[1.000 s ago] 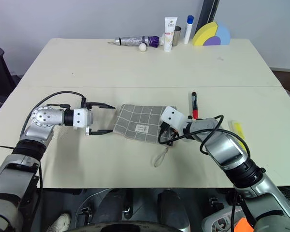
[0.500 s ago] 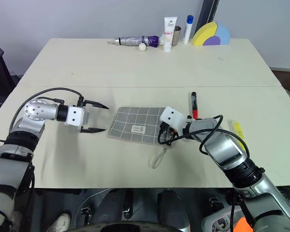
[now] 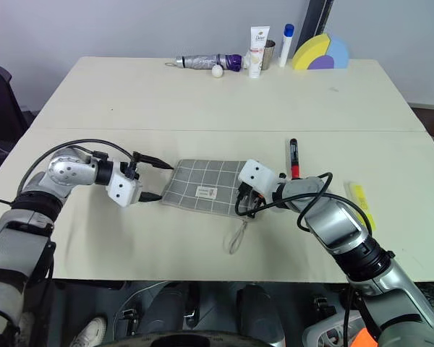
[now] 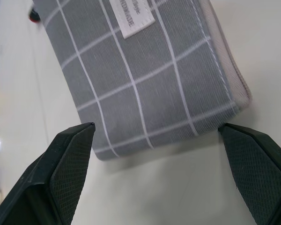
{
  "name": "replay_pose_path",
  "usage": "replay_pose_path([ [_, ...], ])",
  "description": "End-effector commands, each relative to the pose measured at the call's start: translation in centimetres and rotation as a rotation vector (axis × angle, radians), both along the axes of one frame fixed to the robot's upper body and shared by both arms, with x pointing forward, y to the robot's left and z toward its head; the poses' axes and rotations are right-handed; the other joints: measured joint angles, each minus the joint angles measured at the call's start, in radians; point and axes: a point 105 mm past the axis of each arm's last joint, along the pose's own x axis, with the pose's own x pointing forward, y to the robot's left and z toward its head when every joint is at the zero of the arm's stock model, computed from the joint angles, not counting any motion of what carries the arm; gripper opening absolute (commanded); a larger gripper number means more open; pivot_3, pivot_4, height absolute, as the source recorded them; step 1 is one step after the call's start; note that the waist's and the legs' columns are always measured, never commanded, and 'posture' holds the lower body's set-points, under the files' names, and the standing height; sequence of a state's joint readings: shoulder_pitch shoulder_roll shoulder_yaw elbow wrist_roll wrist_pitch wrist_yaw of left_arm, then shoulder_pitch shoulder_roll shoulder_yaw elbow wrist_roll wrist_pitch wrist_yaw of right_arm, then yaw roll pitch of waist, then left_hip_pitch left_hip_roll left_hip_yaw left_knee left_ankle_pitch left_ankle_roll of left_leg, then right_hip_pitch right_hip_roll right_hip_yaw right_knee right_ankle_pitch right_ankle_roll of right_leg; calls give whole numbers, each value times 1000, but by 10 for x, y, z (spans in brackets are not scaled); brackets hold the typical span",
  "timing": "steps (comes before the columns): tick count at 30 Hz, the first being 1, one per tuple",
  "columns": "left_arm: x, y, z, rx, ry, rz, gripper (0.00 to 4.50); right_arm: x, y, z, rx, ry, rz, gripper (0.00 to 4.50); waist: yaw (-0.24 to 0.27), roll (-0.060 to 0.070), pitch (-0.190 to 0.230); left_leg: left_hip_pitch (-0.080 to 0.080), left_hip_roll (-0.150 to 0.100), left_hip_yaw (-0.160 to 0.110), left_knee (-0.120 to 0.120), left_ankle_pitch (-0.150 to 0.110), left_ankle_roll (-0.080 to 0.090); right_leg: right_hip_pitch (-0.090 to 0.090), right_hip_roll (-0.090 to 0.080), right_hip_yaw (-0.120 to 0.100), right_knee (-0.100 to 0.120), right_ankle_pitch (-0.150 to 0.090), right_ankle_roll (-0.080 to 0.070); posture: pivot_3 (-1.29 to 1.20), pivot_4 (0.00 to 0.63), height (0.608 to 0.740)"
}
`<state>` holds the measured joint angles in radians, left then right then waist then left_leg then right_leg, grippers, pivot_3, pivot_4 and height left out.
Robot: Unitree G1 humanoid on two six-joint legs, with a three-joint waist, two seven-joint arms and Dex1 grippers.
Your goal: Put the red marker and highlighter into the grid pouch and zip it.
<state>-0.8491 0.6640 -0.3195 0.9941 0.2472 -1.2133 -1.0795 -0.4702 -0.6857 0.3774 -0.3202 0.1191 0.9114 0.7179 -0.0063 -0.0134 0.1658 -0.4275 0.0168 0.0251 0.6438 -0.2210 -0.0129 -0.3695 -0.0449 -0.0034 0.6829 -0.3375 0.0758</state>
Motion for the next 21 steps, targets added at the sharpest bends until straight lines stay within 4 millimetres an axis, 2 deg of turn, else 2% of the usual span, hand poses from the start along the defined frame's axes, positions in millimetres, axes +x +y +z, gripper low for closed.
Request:
replay_pose_path([
  [1, -4, -12, -16, -2, 45, -26, 4500, -2, 5, 1, 7, -3, 15, 34, 0, 0, 0, 0, 0, 0, 0, 0, 0, 0, 0, 0, 0, 0, 0, 0, 150, 740],
  [7, 0, -26, -3, -135, 36, -26, 4500, -2, 4, 1, 5, -3, 12, 34, 0, 0, 0, 0, 0, 0, 0, 0, 0, 0, 0, 0, 0, 0, 0, 0, 150, 740],
  [11, -1, -27, 3, -174, 46, -25, 4500, -2, 4, 0, 5, -2, 10, 34, -5, -1, 1, 0, 0, 0, 1, 0, 0, 0, 0, 0, 0, 0, 0, 0, 150, 740],
  [15, 11, -27, 17, -335, 121, 80, 4500, -2, 5, 0, 8, -2, 10, 34, -8, -1, 1, -1, 0, 0, 0, 0, 1, -2, 0, 0, 0, 0, 0, 0, 150, 740],
  [21, 10, -17, 17, -279, 124, 87, 4500, -2, 5, 0, 7, -2, 13, 34, -8, -1, 1, -1, 0, 0, 0, 0, 1, -2, 1, 0, 0, 0, 0, 0, 150, 740],
])
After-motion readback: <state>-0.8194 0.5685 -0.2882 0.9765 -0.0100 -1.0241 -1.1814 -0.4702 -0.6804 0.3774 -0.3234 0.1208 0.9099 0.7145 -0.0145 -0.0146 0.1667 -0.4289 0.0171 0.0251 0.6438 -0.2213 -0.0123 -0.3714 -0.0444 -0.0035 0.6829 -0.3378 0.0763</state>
